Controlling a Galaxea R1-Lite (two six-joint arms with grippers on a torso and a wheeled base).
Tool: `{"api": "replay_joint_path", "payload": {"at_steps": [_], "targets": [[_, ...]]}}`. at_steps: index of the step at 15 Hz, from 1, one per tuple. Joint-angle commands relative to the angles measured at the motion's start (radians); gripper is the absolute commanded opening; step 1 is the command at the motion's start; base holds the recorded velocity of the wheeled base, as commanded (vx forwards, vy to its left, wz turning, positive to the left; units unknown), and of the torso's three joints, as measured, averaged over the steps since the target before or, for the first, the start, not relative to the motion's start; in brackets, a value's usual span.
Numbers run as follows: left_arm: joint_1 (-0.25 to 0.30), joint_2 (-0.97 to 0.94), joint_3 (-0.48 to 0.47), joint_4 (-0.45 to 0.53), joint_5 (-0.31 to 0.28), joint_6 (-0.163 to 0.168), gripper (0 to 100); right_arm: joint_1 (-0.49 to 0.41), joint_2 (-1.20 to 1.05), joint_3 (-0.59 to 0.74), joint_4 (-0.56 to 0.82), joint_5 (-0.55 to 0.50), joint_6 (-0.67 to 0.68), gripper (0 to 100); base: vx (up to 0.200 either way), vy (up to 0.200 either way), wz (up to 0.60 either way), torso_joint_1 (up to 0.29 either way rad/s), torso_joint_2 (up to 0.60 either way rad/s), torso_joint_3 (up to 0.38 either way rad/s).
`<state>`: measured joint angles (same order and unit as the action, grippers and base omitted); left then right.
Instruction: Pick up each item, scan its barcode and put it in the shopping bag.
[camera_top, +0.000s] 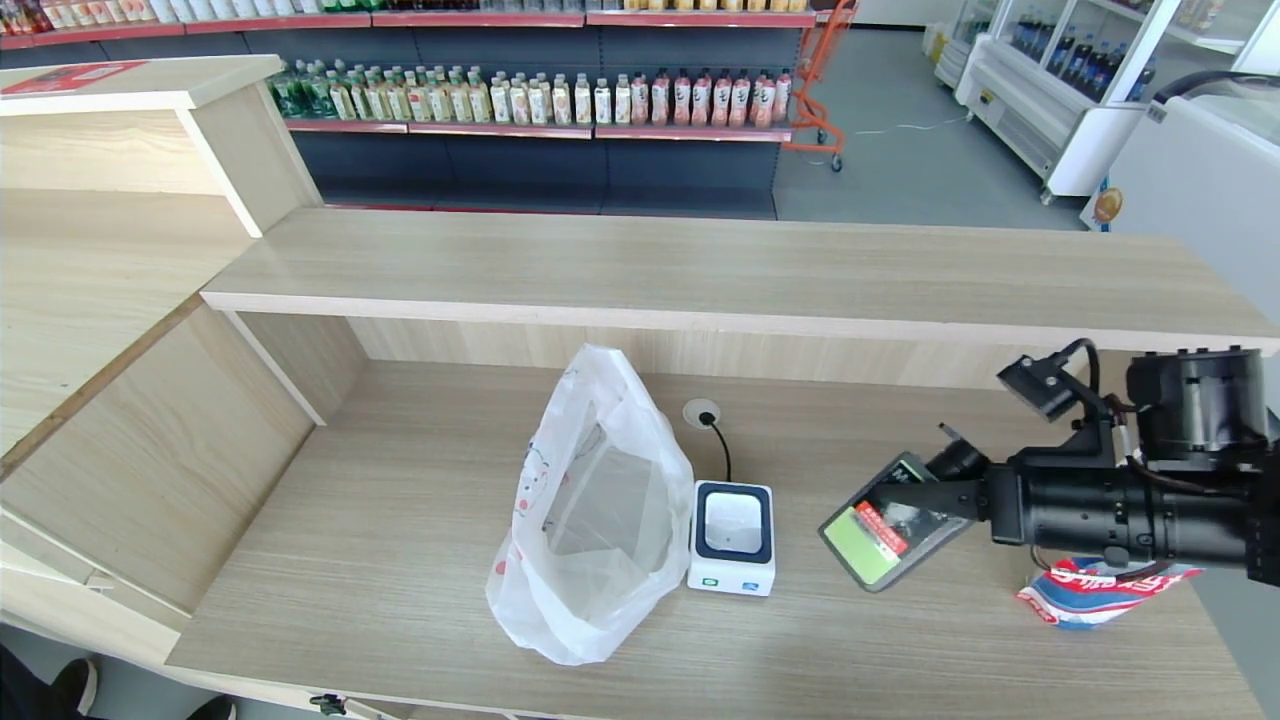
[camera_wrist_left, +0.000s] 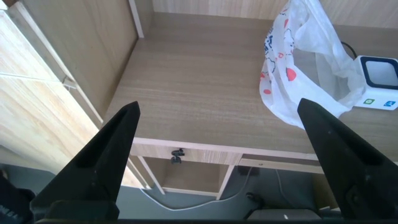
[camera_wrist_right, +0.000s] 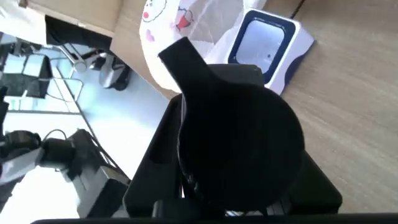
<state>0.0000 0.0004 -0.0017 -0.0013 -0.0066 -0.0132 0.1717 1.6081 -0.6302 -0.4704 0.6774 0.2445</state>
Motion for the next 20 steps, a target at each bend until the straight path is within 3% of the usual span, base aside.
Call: {"api": "replay_joint_path", "payload": {"at_steps": [1, 4, 6, 20], "targets": [[0.000, 0.000, 0.000, 0.000, 0.000, -0.001, 100, 0.134, 0.167, -0.032, -0.085, -0.137, 0.153, 0, 0.000, 0.000, 0.00, 0.000, 0.00, 0.000], [0.000, 0.000, 0.000, 0.000, -0.001, -0.001, 100, 0.200, 0.273, -0.112, -0.117, -0.288, 0.187, 0, 0.000, 0.000, 0.00, 0.000, 0.00, 0.000], [0.000, 0.000, 0.000, 0.000, 0.000, -0.001, 100, 0.223, 0.309, -0.143, -0.119, -0.329, 0.187, 0, 0.000, 0.000, 0.00, 0.000, 0.00, 0.000], [0.000, 0.000, 0.000, 0.000, 0.000, -0.001, 100, 0.282, 0.500, -0.336, -0.119, -0.403, 0.182, 0, 0.000, 0.000, 0.00, 0.000, 0.00, 0.000]]}}
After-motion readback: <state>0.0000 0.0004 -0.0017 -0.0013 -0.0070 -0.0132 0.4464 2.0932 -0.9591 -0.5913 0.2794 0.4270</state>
